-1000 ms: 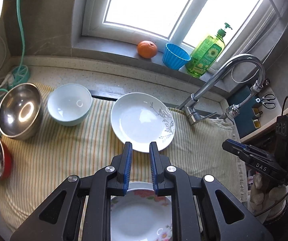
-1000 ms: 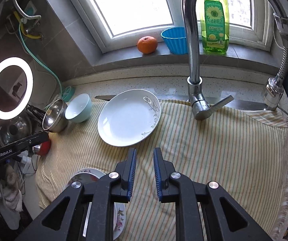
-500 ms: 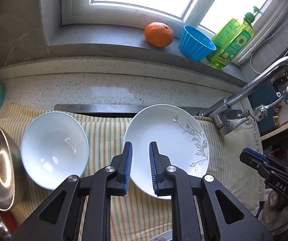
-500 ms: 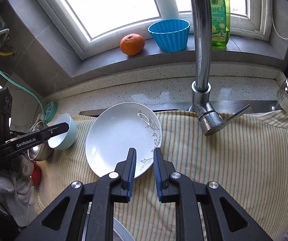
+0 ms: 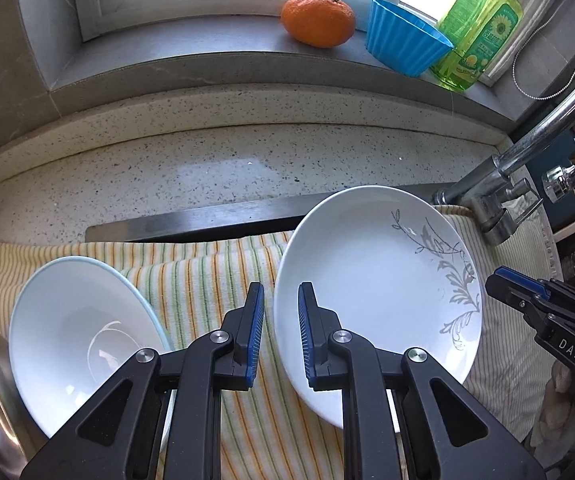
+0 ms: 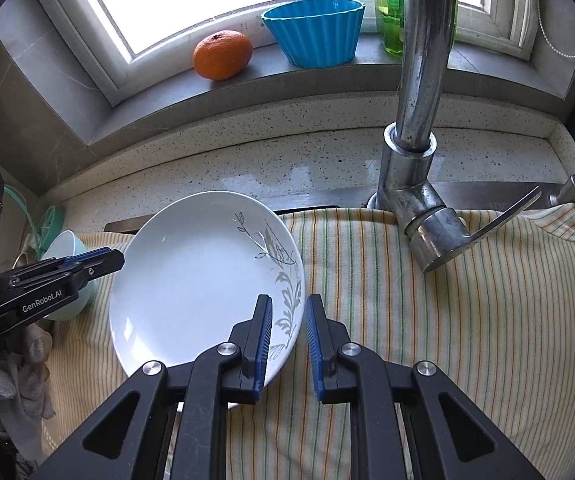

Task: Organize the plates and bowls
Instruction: 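Close both grippers side by side on the leaf-pattern plate rim, then lift the leaf-pattern plate and carry it over the floral plate stack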

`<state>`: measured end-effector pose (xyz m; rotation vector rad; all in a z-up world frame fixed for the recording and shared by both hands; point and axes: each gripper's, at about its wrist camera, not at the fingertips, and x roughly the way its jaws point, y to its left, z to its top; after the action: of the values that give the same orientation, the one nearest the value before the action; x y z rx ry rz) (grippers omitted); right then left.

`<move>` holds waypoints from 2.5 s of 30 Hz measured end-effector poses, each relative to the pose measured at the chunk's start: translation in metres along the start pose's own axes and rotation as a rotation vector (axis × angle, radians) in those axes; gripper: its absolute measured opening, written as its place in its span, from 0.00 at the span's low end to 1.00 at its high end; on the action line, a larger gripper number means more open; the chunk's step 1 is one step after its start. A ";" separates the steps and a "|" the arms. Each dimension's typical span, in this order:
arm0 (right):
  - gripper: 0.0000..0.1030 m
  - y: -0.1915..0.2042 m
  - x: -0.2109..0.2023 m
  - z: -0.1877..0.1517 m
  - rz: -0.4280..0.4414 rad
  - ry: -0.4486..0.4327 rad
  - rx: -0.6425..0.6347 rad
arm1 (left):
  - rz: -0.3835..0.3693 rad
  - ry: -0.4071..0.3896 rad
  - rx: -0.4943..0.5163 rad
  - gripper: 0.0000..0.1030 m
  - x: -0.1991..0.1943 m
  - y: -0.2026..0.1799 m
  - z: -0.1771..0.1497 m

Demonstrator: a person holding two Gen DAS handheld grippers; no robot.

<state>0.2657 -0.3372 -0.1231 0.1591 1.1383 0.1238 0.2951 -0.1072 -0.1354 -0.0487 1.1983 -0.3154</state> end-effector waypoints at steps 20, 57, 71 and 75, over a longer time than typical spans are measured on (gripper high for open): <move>0.10 -0.008 0.029 0.007 0.005 0.048 0.026 | -0.009 0.031 0.029 0.11 0.016 -0.004 0.009; 0.07 -0.007 -0.012 0.002 0.033 0.006 0.097 | -0.064 -0.012 -0.030 0.11 -0.019 -0.007 -0.004; 0.07 0.007 -0.057 -0.010 0.071 -0.043 0.080 | -0.060 -0.086 -0.051 0.11 -0.068 -0.012 -0.021; 0.07 0.013 -0.073 -0.016 0.088 -0.052 0.056 | -0.054 -0.111 -0.073 0.11 -0.082 -0.016 -0.030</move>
<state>0.2205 -0.3366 -0.0625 0.2610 1.0842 0.1649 0.2372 -0.0968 -0.0685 -0.1607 1.0997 -0.3123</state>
